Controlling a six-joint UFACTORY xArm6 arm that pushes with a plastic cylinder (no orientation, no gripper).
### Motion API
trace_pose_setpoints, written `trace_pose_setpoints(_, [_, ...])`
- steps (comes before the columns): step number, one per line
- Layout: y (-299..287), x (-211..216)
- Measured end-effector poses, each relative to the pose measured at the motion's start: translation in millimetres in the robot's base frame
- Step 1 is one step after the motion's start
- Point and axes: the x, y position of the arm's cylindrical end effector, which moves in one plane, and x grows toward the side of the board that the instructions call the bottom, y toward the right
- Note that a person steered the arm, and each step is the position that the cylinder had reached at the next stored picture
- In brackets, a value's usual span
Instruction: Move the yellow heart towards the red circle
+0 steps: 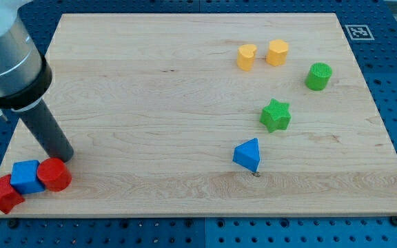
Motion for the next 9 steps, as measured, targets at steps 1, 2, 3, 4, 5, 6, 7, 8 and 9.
trace_pose_setpoints(1, [1,-2])
trace_pose_setpoints(2, [29,-28])
trace_pose_setpoints(3, [72,-57])
trace_pose_setpoints(4, [113,-76])
trace_pose_setpoints(5, [141,-98])
trace_pose_setpoints(6, [153,-124])
trace_pose_setpoints(7, [171,-153])
trace_pose_setpoints(8, [190,-183])
trace_pose_setpoints(9, [216,-191])
